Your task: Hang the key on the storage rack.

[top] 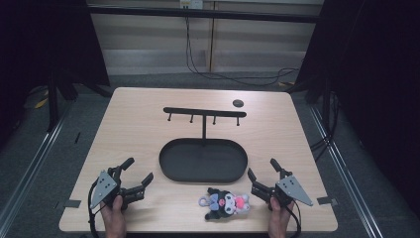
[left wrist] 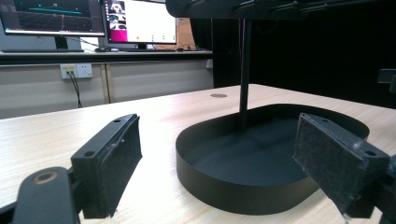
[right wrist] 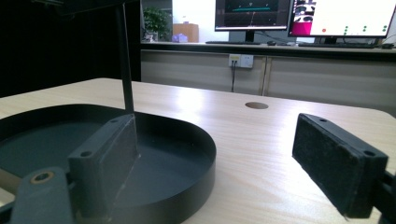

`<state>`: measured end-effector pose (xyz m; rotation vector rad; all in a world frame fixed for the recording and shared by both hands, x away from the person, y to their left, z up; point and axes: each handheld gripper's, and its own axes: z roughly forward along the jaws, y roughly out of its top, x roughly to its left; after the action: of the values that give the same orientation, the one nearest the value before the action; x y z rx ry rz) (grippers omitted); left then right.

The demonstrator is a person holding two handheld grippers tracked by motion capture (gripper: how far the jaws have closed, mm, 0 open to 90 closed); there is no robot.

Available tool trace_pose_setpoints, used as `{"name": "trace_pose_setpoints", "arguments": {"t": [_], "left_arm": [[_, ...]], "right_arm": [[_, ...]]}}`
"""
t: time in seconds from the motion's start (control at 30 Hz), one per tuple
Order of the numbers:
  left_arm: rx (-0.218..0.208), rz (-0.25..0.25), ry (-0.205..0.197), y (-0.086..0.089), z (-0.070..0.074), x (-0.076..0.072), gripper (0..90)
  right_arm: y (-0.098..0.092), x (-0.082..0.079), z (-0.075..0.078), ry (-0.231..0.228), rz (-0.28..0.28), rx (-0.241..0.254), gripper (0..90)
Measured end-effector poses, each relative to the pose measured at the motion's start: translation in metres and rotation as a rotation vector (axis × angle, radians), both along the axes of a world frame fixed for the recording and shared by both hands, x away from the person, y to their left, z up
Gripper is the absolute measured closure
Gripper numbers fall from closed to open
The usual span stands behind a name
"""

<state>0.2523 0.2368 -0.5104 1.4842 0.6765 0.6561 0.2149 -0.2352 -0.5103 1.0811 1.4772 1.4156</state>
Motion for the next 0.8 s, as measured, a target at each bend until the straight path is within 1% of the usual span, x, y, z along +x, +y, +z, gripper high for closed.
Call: {"name": "trace_pose_setpoints", "arguments": {"t": [0.03,0.13,0.17,0.23,0.27,0.33,0.37,0.4,0.43,0.47,0.5,0.53,0.63,0.67,0.7,0.73,0.77,0.8], "left_arm": [[0.001,0.000,0.000,0.0002,0.0000,0.0001,14.8],[-0.002,0.000,0.003,-0.0001,0.0000,-0.0001,14.8],[-0.004,-0.002,0.002,-0.0003,-0.0001,-0.0001,14.8],[0.001,-0.001,-0.003,-0.0001,0.0000,0.0002,14.9],[-0.003,-0.003,0.002,-0.0003,-0.0001,0.0000,15.1],[0.000,0.000,0.000,-0.0001,0.0000,-0.0001,15.2],[-0.001,-0.003,0.001,-0.0002,0.0000,-0.0001,15.1],[0.004,0.000,-0.005,0.0003,0.0001,0.0001,15.2],[0.000,-0.002,-0.001,-0.0001,0.0000,-0.0001,15.2],[0.000,-0.002,-0.001,-0.0001,0.0000,-0.0001,15.2],[-0.001,-0.004,0.001,-0.0001,0.0000,0.0000,15.2],[-0.002,-0.005,0.000,-0.0001,0.0000,0.0000,15.2],[-0.002,-0.005,0.002,-0.0001,0.0000,0.0000,15.2],[-0.002,-0.005,0.002,-0.0001,0.0000,0.0000,15.2],[-0.002,-0.005,0.002,-0.0002,0.0000,0.0000,15.2],[-0.002,-0.005,0.002,-0.0002,0.0000,0.0000,15.2],[-0.003,-0.006,0.001,-0.0002,0.0000,0.0001,15.2],[-0.003,-0.006,0.001,-0.0002,0.0000,0.0001,15.2]], "right_arm": [[0.0001,-0.0001,0.0001,0.004,-0.010,0.005,13.7],[-0.0006,0.0009,0.0002,0.009,-0.014,0.007,13.7],[-0.0001,0.0017,0.0006,0.023,-0.021,0.007,13.7],[0.0002,0.0019,0.0006,0.024,-0.020,0.007,13.6],[0.0003,0.0020,0.0006,0.022,-0.019,0.003,13.6],[0.0005,0.0024,0.0008,0.028,-0.030,0.001,13.6],[0.0015,0.0042,0.0015,0.051,-0.055,0.001,13.9],[0.0024,0.0055,0.0018,0.061,-0.070,-0.006,14.4],[0.0038,0.0066,0.0023,0.076,-0.086,-0.017,14.7],[0.0038,0.0066,0.0023,0.076,-0.086,-0.017,14.7],[0.0047,0.0073,0.0028,0.089,-0.085,-0.029,14.9],[0.0055,0.0082,0.0032,0.101,-0.077,-0.033,16.9],[0.0039,0.0087,0.0037,0.127,-0.038,-0.018,16.0],[0.0039,0.0087,0.0037,0.127,-0.038,-0.018,16.0],[0.0042,0.0090,0.0040,0.137,-0.019,-0.024,19.1],[0.0042,0.0090,0.0040,0.137,-0.019,-0.024,19.1],[0.0059,0.0093,0.0045,0.153,-0.001,-0.020,19.6],[0.0064,0.0091,0.0048,0.152,0.007,-0.023,20.7]]}}
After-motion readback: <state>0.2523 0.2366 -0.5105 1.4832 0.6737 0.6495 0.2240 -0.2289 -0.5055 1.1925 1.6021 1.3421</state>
